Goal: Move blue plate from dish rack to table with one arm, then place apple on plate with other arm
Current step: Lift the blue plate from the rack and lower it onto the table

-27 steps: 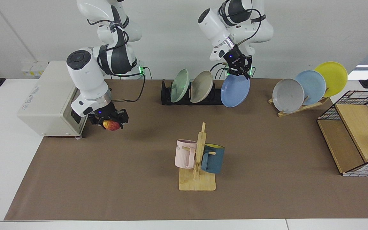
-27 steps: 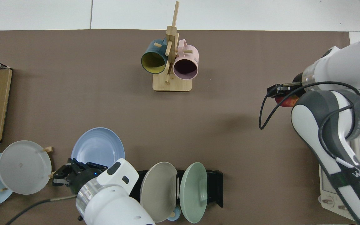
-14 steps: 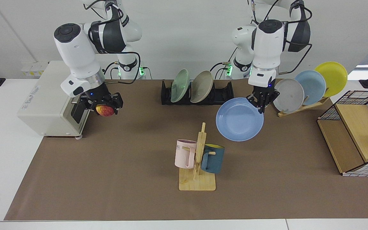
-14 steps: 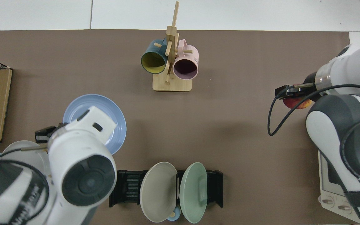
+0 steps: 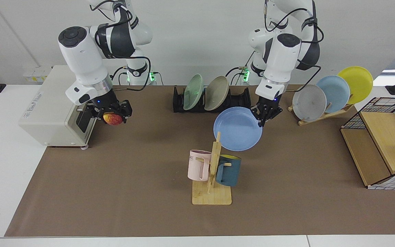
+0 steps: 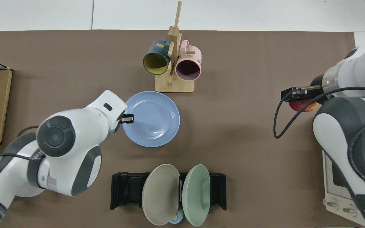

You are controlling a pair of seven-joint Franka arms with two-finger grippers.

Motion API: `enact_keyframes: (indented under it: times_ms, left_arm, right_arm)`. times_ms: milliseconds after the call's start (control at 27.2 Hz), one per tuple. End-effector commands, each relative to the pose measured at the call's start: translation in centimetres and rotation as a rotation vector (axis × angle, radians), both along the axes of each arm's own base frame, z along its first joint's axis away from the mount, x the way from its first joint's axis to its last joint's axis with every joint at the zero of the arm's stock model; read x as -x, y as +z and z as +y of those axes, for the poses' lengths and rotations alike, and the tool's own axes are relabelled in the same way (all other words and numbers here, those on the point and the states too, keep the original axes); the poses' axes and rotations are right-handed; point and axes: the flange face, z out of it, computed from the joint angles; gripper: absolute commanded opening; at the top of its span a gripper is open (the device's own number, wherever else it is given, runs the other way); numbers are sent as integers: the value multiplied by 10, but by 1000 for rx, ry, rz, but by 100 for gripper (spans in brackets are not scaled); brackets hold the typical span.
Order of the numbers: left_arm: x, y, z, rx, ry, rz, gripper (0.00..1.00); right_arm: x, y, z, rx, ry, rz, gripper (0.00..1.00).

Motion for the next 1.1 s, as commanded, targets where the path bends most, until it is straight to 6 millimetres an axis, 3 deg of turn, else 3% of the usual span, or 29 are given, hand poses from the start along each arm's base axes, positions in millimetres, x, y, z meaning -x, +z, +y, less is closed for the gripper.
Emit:
enact_keyframes:
  times_ms: [0,183,550,954,991,1028,1064]
  left_arm:
    - [10,-19,-8,13,-54,-10,0]
    - [23,-40,-27,35,-78,-3,0]
    - [52,-56,-58,27,-139,27,0]
    - [55,-67,-56,23,-145,47,0]
    - [55,-67,-56,25,-140,48,2]
    - [55,-67,-57,30,-123,50,24]
    - [52,-67,-57,38,-100,51,58]
  right_arm:
    - [2,0,-3,7,0,3,0]
    - [2,0,-3,7,0,6,0]
    - [2,-1,-3,7,0,4,0]
    - [6,-2,1,6,5,12,0]
    - [6,-4,0,6,3,15,0]
    - [6,-4,0,6,3,15,0]
    - [6,-4,0,6,3,15,0]
